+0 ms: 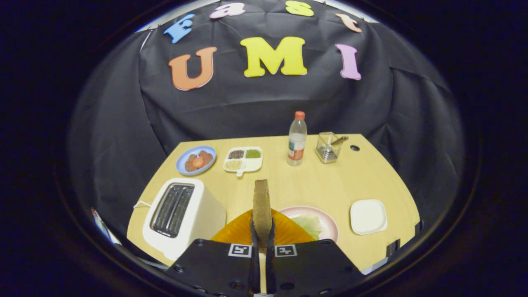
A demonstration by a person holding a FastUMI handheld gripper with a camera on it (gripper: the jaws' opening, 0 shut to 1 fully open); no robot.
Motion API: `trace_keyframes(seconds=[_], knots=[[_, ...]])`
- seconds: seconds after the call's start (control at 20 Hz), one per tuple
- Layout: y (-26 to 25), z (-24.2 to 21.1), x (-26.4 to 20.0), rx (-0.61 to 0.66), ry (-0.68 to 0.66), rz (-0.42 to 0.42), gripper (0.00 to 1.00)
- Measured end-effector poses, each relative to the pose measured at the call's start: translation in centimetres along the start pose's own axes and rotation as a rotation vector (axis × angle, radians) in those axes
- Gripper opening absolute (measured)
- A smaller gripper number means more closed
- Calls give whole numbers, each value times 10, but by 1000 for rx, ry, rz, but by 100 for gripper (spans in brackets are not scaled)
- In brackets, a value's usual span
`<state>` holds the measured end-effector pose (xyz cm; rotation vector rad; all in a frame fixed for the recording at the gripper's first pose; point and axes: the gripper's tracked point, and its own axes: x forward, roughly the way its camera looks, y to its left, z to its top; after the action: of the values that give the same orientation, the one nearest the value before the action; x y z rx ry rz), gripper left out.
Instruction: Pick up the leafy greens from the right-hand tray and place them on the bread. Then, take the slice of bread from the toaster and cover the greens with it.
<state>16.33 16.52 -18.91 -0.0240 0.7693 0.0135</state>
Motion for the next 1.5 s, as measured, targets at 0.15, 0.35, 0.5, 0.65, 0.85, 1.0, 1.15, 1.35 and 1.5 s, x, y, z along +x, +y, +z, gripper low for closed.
trace_keyframes(seconds=[0.15, 0.35, 0.5, 0.65, 0.85, 1.0, 1.15, 1.35, 1.5], knots=[[-16, -26, 25, 4, 49, -15, 5], [-17, -47, 42, 43, 85, 37, 5], [-27, -55, 49, 26, 80, 45, 5], [-47, -57, 55, -31, 46, 19, 5], [-71, -65, 66, -50, 32, -8, 6], [-84, -77, 77, -45, 48, -29, 6], [-93, -86, 85, -51, 47, -39, 12], [-102, -93, 93, -86, 29, -70, 19], [-106, -96, 97, -160, -1, -110, 35]])
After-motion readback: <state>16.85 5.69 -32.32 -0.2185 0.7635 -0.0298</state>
